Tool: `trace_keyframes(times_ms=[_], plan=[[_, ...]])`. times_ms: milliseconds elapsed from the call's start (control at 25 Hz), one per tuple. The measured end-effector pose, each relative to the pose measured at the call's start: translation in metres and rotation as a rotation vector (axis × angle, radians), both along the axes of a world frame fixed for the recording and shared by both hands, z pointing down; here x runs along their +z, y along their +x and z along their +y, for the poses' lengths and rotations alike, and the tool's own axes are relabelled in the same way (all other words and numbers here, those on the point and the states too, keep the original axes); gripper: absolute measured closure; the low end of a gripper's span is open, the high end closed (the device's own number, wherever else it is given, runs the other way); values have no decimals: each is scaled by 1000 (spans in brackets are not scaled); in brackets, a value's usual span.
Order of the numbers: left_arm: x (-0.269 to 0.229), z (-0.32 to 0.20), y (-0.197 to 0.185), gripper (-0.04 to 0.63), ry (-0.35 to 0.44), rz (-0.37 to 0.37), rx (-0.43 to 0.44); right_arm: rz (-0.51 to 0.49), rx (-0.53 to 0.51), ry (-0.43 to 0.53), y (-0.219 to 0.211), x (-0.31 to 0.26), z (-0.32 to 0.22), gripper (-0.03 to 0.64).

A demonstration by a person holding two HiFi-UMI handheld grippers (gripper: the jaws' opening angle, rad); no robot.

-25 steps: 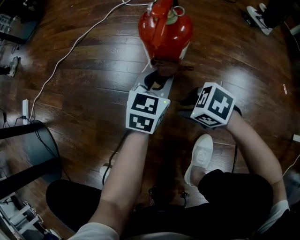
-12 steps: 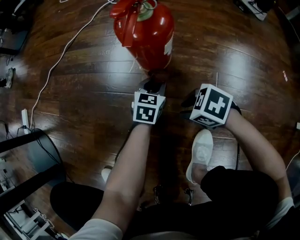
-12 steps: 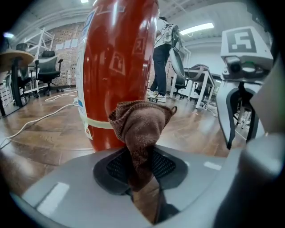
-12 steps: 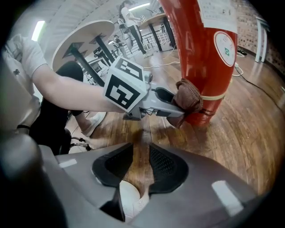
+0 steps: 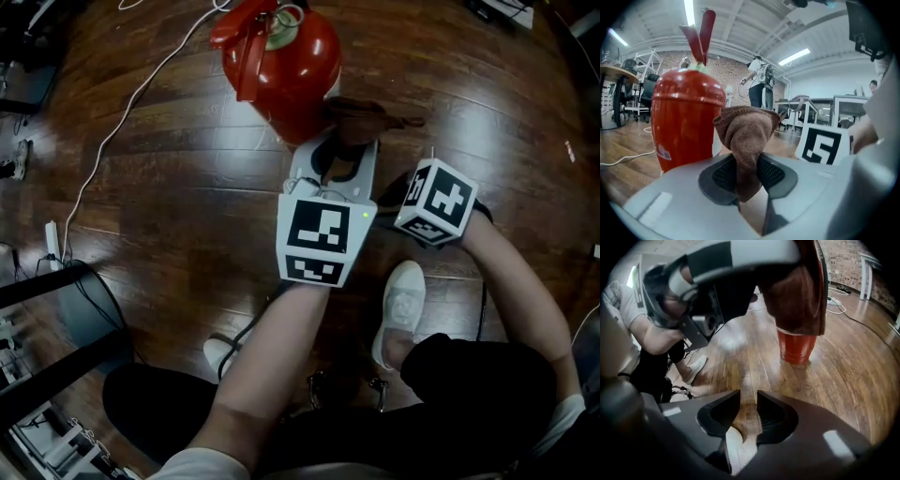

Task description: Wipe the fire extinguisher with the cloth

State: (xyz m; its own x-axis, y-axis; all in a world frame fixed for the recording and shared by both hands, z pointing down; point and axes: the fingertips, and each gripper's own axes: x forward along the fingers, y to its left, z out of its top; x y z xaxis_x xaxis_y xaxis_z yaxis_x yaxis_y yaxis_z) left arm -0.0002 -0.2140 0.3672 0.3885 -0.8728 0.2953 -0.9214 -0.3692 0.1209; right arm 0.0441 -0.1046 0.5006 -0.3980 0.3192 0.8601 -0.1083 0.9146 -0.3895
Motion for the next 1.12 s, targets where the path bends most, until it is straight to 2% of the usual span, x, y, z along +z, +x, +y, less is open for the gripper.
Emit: trace_keyframes(times_ms=[160, 360, 640, 920, 1000, 1120], plan=[[-10, -15, -2, 497, 28, 6, -40, 1, 11, -8, 4, 0, -2, 500], [29, -27, -6, 497, -32, -20, -67, 6, 17, -23, 9, 4, 1, 502], [123, -21, -13, 497, -222, 1, -105, 23, 35, -48, 26, 13, 1, 502], [195, -7, -14, 497, -401, -2, -114, 35, 52, -63, 39, 23, -4, 502], [197, -6, -13, 497, -408, -11, -113, 32, 59, -67, 41, 24, -6, 502], [164, -13, -2, 497, -329, -15, -100, 29, 63, -75, 45, 25, -6, 502]])
